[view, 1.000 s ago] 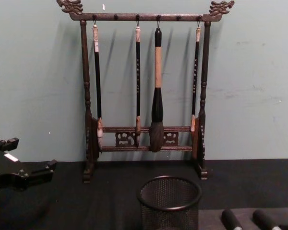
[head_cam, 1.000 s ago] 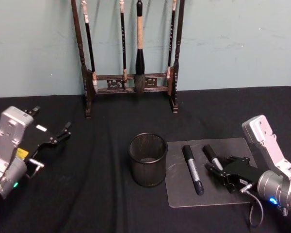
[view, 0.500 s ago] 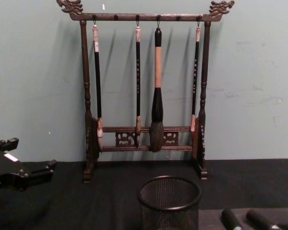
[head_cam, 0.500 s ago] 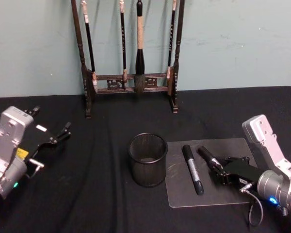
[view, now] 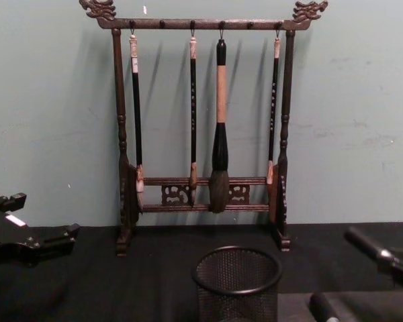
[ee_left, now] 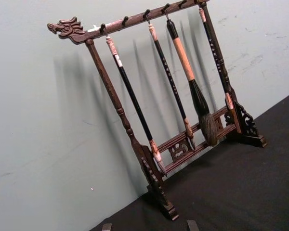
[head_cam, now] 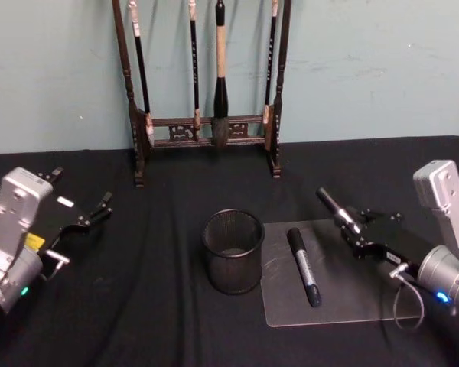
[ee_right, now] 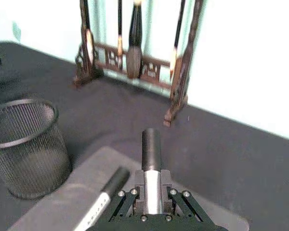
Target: Pick up the water-based marker from the table and place it into the pen holder.
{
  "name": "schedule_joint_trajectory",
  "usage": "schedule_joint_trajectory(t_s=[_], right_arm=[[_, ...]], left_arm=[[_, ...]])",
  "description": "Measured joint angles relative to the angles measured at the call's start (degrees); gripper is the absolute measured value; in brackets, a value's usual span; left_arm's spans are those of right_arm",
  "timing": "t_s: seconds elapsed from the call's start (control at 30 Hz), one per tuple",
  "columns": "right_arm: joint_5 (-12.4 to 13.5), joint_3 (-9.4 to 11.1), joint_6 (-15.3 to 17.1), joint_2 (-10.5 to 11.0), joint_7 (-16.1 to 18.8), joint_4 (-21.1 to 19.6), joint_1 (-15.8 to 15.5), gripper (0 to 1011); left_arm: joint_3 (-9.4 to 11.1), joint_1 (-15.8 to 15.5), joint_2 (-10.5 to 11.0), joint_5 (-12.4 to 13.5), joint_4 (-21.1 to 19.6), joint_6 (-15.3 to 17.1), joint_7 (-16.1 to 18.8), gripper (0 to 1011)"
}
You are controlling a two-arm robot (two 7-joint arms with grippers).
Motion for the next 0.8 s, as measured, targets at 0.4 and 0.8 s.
schedule_joint_trajectory(t_s=[0.4,0.8], right_arm=[[0.4,0.1,-8.9,-1.8,3.3,2.2,4.1,197],[0.0,-3.3,-11.0,-3.6,6.8,5.4,9.6,197]], left_arm=[[0.0,0.0,0.0,0.0,0.0,0.0,0.0,1009],[0.0,0.0,0.0,0.0,0.0,0.0,0.0,1009]])
